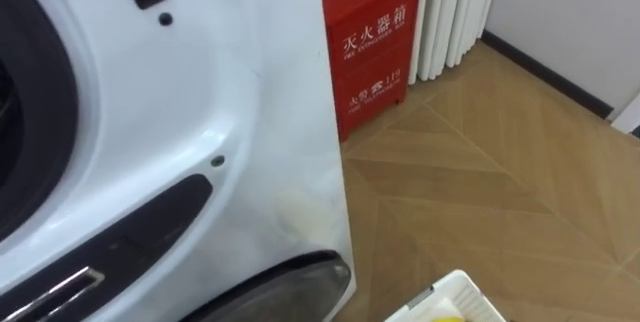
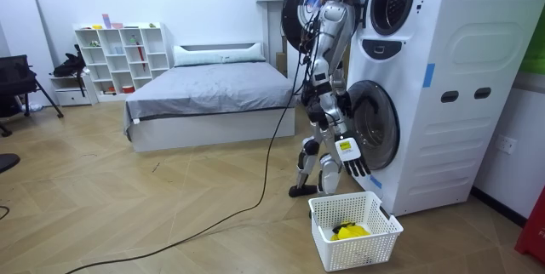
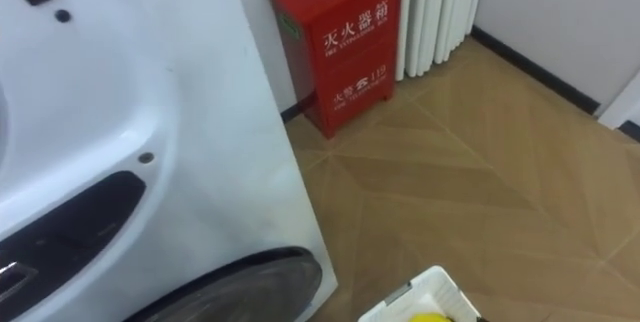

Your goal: Pick clothes from washing machine

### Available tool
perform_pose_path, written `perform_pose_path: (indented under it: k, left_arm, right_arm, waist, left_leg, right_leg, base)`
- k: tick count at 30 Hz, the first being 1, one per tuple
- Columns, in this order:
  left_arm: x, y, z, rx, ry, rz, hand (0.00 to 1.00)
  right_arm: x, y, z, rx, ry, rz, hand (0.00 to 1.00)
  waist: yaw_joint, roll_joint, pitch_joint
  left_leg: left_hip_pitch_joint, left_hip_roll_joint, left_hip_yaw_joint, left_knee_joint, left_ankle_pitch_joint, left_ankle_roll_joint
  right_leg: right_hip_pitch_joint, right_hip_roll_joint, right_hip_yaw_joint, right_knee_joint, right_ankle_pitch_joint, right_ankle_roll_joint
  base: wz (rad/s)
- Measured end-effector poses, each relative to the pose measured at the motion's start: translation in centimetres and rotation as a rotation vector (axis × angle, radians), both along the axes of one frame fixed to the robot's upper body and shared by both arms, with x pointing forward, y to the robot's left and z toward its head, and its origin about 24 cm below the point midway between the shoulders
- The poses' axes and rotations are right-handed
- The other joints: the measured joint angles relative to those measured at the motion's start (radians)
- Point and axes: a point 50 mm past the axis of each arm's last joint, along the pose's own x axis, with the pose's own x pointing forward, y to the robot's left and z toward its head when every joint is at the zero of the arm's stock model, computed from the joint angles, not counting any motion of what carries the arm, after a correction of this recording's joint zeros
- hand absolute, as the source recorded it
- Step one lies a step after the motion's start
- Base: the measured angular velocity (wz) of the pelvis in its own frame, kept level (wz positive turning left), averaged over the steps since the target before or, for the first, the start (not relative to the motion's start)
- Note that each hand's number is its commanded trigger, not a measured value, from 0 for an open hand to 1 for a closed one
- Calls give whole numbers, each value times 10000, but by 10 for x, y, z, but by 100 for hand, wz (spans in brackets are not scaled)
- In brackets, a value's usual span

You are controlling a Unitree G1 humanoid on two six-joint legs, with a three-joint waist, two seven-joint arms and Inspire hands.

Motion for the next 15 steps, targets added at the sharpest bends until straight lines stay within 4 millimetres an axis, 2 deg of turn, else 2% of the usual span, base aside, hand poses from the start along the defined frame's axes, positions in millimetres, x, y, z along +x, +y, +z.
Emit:
perform_pose_path:
  k: [4,5,6,8,9,11,12,13,15]
  left_arm:
    - [-7,2,-1,89,156,-442,0]
    - [-6,1,-1,71,95,-456,0]
    - [-9,2,-1,115,157,-566,0]
    - [-14,2,-2,85,238,-553,0]
    - [-20,3,-3,92,326,-421,0]
    - [-27,5,-3,95,400,-215,0]
    - [-29,6,-3,122,391,-163,0]
    - [-30,7,-3,157,374,-173,0]
    - [-32,7,-3,237,445,-211,0]
  right_arm:
    - [-26,-5,-11,290,966,-123,0]
    - [-39,-6,-16,369,1419,-230,0]
    - [-51,-7,-19,445,1810,-331,0]
    - [-67,-7,-25,599,2397,-511,0]
    - [-77,-6,-28,777,2737,-690,0]
    - [-85,0,-33,1095,3084,-875,0]
    - [-90,5,-36,1330,3328,-979,0]
    - [-92,8,-37,1463,3436,-1021,0]
    - [-98,15,-41,1846,3804,-1057,0]
  waist:
    - [79,-34,4]
    - [82,-86,18]
    - [255,-105,-16]
    - [337,-151,-12]
    - [374,-323,23]
    - [501,-431,-87]
    - [554,-635,-22]
    - [600,-657,-47]
    - [846,-923,-116]
  left_leg:
    - [361,111,-244,-229,-23,-39]
    - [512,111,-392,-306,-17,-60]
    - [647,110,-416,-327,-15,-63]
    - [890,113,-581,-373,-8,-74]
    - [1053,116,-669,-405,-4,-80]
    - [1256,140,-797,-414,-4,-80]
    - [1402,168,-931,-420,-4,-81]
    - [1464,174,-1015,-417,-2,-83]
    - [1632,225,-1202,-446,-6,-88]
  right_leg:
    - [533,-5,-245,-246,-55,-3]
    - [746,4,-374,-340,-59,-9]
    - [869,12,-413,-369,-75,-24]
    - [1215,10,-581,-520,-72,-32]
    - [1399,-3,-662,-519,-142,-48]
    - [1681,-38,-757,-712,-183,-48]
    - [1940,-45,-894,-871,-183,-49]
    - [2041,-35,-945,-922,-184,-51]
    - [2447,-39,-1169,-1271,-140,-34]
  base:
    - [16]
    - [21]
    - [17]
    - [17]
    - [22]
    - [20]
    - [27]
    - [31]
    - [29]
